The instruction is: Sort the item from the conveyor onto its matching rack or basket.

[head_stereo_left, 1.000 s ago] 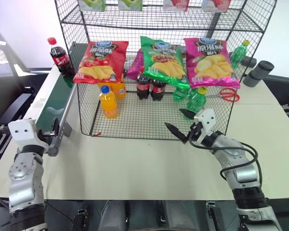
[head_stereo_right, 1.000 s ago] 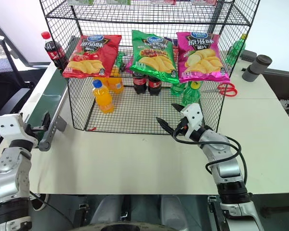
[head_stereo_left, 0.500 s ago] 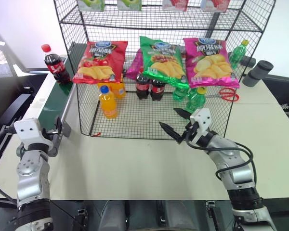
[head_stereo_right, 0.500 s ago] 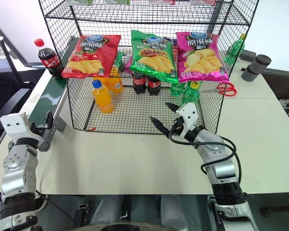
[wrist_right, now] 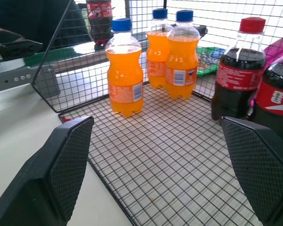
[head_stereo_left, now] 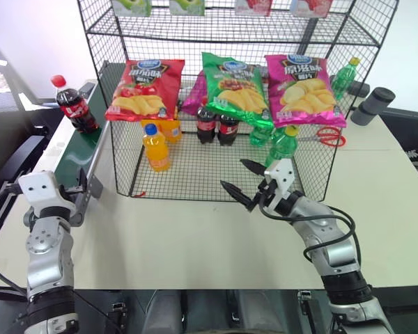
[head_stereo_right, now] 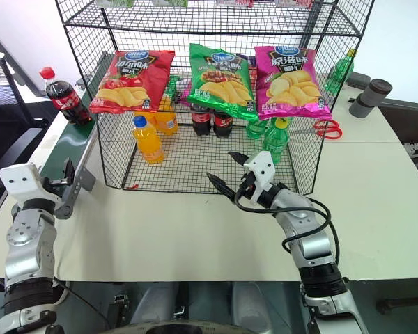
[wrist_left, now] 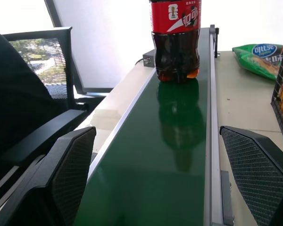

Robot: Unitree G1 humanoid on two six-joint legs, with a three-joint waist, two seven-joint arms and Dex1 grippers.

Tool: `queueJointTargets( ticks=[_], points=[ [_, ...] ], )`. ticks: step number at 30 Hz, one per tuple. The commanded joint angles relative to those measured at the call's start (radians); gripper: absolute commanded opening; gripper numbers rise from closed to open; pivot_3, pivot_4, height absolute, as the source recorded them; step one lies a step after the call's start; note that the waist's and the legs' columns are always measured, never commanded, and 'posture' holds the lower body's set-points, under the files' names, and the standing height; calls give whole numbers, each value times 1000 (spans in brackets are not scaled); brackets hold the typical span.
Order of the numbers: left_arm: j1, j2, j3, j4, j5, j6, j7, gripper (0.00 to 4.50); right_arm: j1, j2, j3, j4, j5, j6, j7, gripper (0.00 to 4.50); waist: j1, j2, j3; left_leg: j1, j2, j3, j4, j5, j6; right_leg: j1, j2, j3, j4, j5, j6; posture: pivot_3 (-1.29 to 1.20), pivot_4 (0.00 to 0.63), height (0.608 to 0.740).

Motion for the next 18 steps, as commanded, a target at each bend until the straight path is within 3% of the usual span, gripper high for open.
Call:
queueJointTargets(
  ticks=[1, 18],
  points=[
    [4, 0, 6, -20, 8, -30, 7, 4500, -19, 9, 2, -29, -2, -23, 4, 4449, 1, 0, 0, 0, 0, 0, 0, 0, 0, 0, 0, 0, 0, 0, 0, 0, 150, 740],
    [-3, -6, 3, -24, 5, -24, 14, 4500, -12, 21, 6, -26, -12, -25, 6, 4449, 0, 0, 0, 0, 0, 0, 0, 0, 0, 0, 0, 0, 0, 0, 0, 0, 150, 740]
  ],
)
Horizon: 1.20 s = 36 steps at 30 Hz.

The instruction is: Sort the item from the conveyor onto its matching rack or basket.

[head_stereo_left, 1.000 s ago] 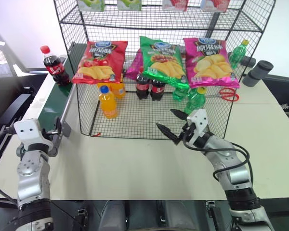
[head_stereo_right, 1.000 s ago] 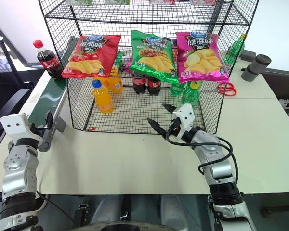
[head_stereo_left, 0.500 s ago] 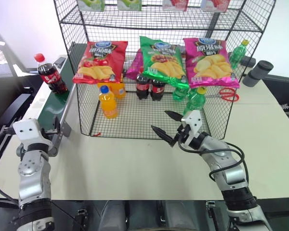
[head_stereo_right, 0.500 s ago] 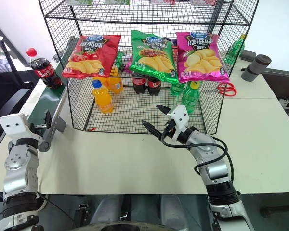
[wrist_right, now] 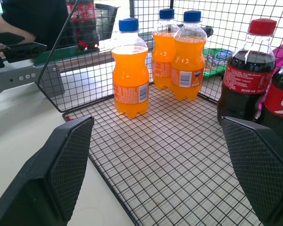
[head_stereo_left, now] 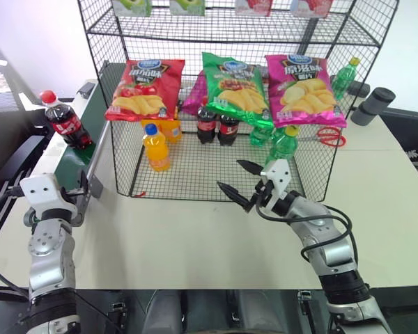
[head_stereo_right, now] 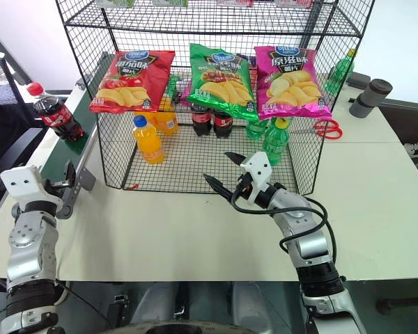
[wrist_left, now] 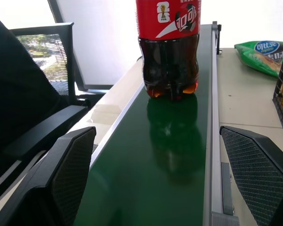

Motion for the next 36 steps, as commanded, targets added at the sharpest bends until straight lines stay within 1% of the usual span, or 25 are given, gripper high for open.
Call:
queueJointTargets(
  ticks=[1, 36],
  points=[
    [-11, 7, 6, -23, 4, -20, 5, 4500, -9, 7, 1, -26, 1, -23, 2, 4449, 0, 0, 0, 0, 0, 0, 0, 0, 0, 0, 0, 0, 0, 0, 0, 0, 150, 740],
    [-23, 12, 34, -24, 7, -34, 80, 4500, -5, 8, 11, -21, -2, -20, 10, 4449, 0, 0, 0, 0, 0, 0, 0, 0, 0, 0, 0, 0, 0, 0, 0, 0, 150, 740]
  ],
)
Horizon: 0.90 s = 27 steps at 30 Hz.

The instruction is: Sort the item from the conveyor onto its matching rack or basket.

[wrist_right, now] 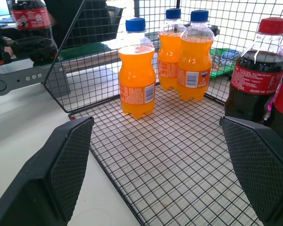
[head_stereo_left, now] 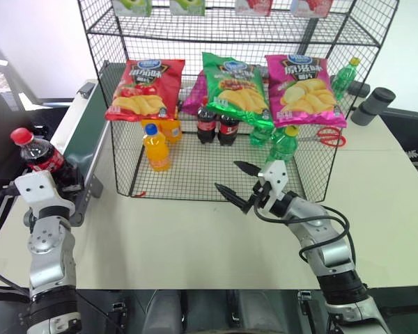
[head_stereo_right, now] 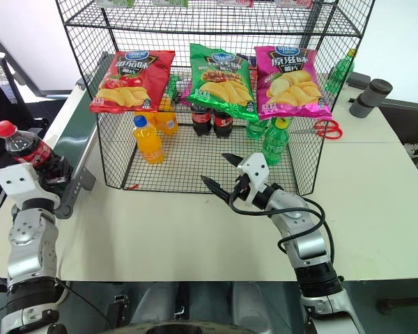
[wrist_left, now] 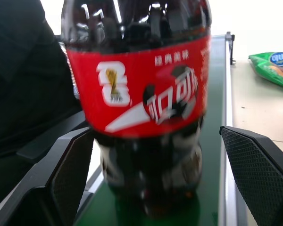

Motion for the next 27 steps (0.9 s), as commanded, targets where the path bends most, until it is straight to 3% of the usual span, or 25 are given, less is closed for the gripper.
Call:
queueJointTargets(
  ticks=[1, 2, 4, 7, 14, 18, 21, 27],
  points=[
    [-6, 14, 25, -23, 5, -20, 10, 4500, -5, 5, 0, -21, -1, -20, 2, 4449, 0, 0, 0, 0, 0, 0, 0, 0, 0, 0, 0, 0, 0, 0, 0, 0, 150, 740],
    [-7, 14, 27, -23, 1, -20, 9, 4500, -5, 5, 0, -21, -1, -20, 2, 4449, 0, 0, 0, 0, 0, 0, 0, 0, 0, 0, 0, 0, 0, 0, 0, 0, 150, 740],
    [-5, 14, 29, -23, 0, -21, 10, 3975, -4, 5, 0, -21, -1, -20, 2, 4500, 1, 0, 0, 0, 0, 0, 0, 0, 0, 0, 0, 0, 0, 0, 0, 0, 150, 740],
    [-1, 15, 33, -27, 0, -22, 11, 2845, -4, 4, 1, -21, -2, -19, 2, 4500, 2, 0, 0, 0, 0, 0, 0, 0, 0, 0, 0, 0, 0, 0, 0, 0, 150, 740],
    [17, 50, 75, -96, -27, -58, -22, 2818, -10, -4, -10, -28, 6, -13, 8, 4500, 0, -1, 0, 0, 0, 0, 0, 0, 0, 0, 0, 0, 0, 0, 0, 0, 150, 740],
    [12, 129, 110, -200, -112, -24, -121, 2818, -22, -22, -25, -44, 35, 16, 28, 4500, -1, -4, 0, -2, 0, -1, 0, 0, 0, -2, 0, -1, 0, 0, 0, 0, 150, 740],
    [10, 191, 109, -303, -207, 48, -212, 2818, -34, -46, -44, -60, 76, 57, 57, 4500, 1, -4, 1, -2, 0, -1, 0, 0, 0, -2, -1, -1, -1, 0, 0, 0, 150, 740],
    [93, 299, 16, -596, -559, 336, -449, 2818, -54, -117, -74, -112, 175, 151, 142, 4500, -3, -4, 1, -3, -1, -1, -1, 0, 0, 0, -4, -1, -5, 0, -1, 0, 150, 740]
  ],
)
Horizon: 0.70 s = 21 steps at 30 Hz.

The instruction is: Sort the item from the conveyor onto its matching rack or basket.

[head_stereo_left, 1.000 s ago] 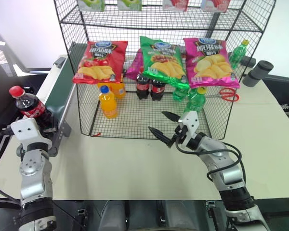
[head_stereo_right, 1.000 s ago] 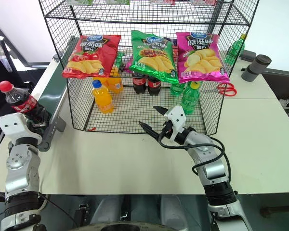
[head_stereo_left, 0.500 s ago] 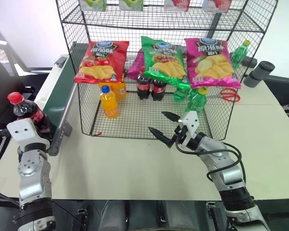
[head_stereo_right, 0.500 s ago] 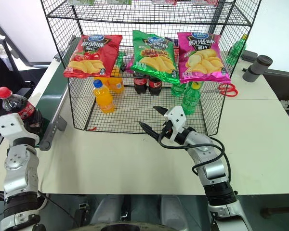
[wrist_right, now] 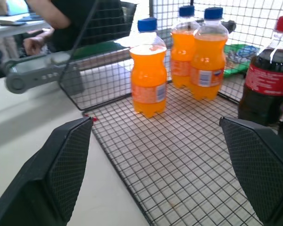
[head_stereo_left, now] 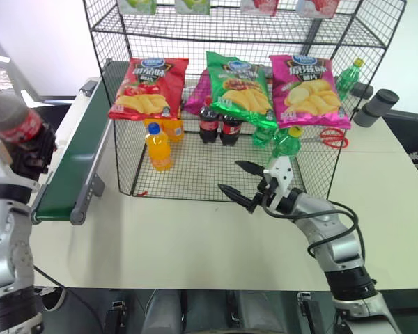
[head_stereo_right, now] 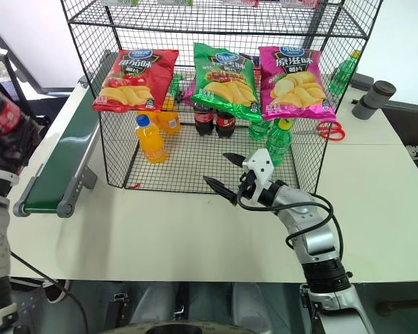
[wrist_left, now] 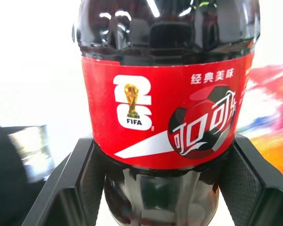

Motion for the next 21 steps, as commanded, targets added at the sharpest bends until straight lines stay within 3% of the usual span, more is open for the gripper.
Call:
queueJointTargets(
  ticks=[1, 6, 13, 21],
  points=[
    [35, 48, -66, -157, -170, 138, -114, 2818, -28, -22, -31, -72, 66, 40, 34, 4500, -2, 0, 0, 0, 0, 0, -1, 0, 0, 0, 0, 0, 0, 0, 0, 0, 150, 740],
    [40, 95, -263, -193, -142, 225, -244, 2818, -54, -26, -25, -143, 141, 132, 41, 4500, -5, 4, 1, 1, 1, 0, -2, 0, 0, -2, 2, 0, 1, 0, 0, 0, 150, 740],
    [-91, 39, -493, -106, -59, 223, -378, 2818, -68, 24, 26, -232, 201, 227, -1, 4500, 2, 4, 1, 0, 0, 0, -1, 0, 0, -1, 2, 0, 1, 0, 0, 0, 150, 740],
    [-191, -10, -581, -41, 13, 204, -477, 2818, -55, 57, 43, -258, 244, 287, -24, 4500, 2, 4, 1, 0, 0, 1, 0, 0, 1, -1, 6, 0, 1, 0, 0, 0, 150, 740]
  ],
)
